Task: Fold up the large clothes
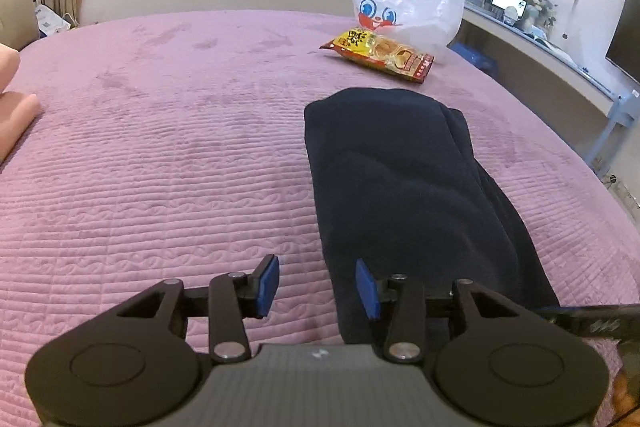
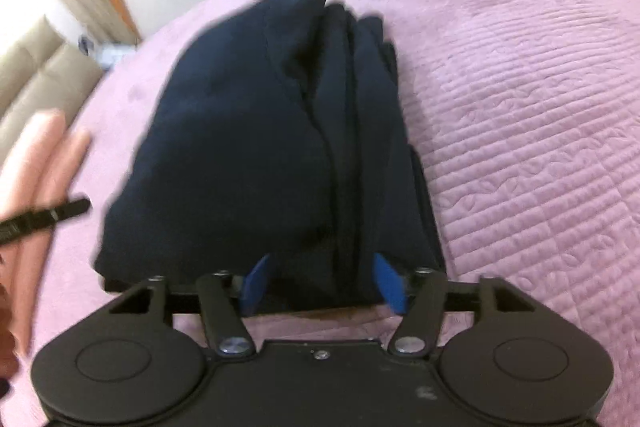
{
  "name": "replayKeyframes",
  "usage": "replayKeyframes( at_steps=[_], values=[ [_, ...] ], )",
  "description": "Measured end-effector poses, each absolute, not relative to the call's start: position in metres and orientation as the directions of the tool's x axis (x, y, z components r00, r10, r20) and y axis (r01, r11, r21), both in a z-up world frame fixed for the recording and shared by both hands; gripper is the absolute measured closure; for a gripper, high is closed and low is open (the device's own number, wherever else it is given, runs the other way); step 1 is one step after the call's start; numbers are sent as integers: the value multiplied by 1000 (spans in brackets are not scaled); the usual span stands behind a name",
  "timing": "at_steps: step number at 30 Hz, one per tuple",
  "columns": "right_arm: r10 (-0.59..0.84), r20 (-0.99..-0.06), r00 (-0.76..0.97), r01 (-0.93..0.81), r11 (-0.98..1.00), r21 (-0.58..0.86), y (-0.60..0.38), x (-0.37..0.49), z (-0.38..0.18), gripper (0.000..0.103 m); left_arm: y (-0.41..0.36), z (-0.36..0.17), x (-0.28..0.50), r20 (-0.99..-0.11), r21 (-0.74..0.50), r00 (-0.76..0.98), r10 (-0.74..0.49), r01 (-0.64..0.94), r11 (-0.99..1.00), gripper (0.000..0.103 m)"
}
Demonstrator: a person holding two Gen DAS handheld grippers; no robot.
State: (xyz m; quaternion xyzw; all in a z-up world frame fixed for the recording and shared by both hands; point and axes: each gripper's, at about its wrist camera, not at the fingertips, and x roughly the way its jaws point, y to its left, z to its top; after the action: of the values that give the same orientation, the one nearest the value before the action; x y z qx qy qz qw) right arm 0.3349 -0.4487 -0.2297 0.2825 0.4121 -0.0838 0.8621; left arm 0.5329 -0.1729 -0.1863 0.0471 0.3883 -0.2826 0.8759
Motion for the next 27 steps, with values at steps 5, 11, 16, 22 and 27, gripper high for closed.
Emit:
replayKeyframes(
  at_steps=[5,11,16,22,27],
  values=[
    [-8,-703,711,376,850,370,-465,324,-206,25,-171,-180,535,-696,-143,528,-486,561,815,25],
    [-5,-678,735,405,806,432,-510,354,-210,25,-190,-193,552,-695,-207,473,-541,589,781,22],
    [111,-664,740,385,739,553,-541,397,-232,24,-204,-226,584,-698,-389,350,-625,548,741,25],
    [165,-708,686,380,749,543,-547,425,-257,24,-204,-246,607,-643,-526,312,-699,484,700,23],
    [250,-665,703,345,699,627,-552,429,-272,22,-203,-267,624,-610,-631,256,-750,416,655,14]
  ],
)
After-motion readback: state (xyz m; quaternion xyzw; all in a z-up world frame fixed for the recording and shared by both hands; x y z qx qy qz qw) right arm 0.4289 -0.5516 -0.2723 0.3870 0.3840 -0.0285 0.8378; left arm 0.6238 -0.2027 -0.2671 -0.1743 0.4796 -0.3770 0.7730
